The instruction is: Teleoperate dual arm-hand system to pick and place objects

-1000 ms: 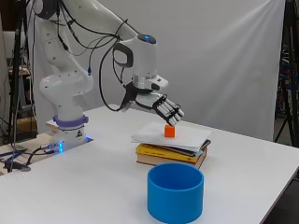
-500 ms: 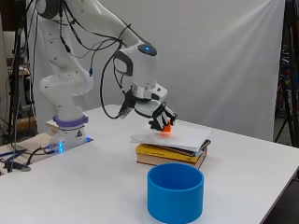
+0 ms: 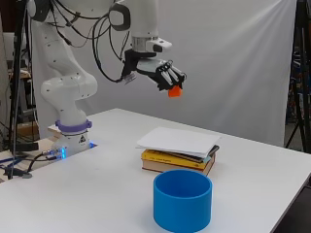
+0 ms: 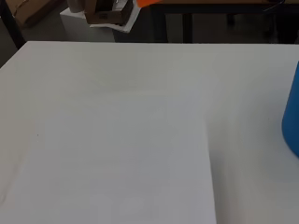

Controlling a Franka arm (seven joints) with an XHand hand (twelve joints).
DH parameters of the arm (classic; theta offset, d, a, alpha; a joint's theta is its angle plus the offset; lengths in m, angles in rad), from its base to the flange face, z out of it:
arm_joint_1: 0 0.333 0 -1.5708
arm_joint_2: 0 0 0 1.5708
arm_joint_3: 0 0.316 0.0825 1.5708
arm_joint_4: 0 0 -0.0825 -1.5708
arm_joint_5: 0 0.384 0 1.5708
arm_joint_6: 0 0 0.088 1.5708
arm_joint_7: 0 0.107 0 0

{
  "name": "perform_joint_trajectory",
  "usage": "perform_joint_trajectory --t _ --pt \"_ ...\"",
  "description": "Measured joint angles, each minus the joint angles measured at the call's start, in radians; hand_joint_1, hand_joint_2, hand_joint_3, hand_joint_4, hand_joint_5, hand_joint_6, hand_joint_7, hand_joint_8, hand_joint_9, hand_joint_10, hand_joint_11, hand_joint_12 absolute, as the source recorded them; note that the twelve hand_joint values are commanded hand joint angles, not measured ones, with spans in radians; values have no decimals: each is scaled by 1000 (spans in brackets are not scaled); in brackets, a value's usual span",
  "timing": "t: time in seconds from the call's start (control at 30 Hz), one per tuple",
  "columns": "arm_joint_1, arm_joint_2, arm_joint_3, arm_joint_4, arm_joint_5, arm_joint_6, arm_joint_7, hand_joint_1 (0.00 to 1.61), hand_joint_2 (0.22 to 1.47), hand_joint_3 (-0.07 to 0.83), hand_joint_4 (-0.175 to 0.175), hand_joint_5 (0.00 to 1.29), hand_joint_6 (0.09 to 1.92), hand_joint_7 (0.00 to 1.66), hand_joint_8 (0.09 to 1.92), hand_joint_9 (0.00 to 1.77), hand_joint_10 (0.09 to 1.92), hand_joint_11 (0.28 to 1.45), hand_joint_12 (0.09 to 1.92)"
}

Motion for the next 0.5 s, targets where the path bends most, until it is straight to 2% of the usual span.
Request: perform_joint_trajectory --t 0.2,0.3,0.37,0.5 --pt "-28 8 -62 218 -139 -69 94 890 1253 -2 175 705 1414 835 1724 1044 1902 708 1747" --pt "-36 34 -93 270 -217 -82 121 888 1250 1 175 706 1409 879 1661 1077 1868 717 1747" --pt "-41 76 -114 295 -222 -90 118 875 1257 2 175 689 1425 899 1647 1099 1856 727 1751" --pt "-57 231 -147 405 -193 -101 83 872 1258 0 175 689 1430 958 1695 1175 1878 818 1805"
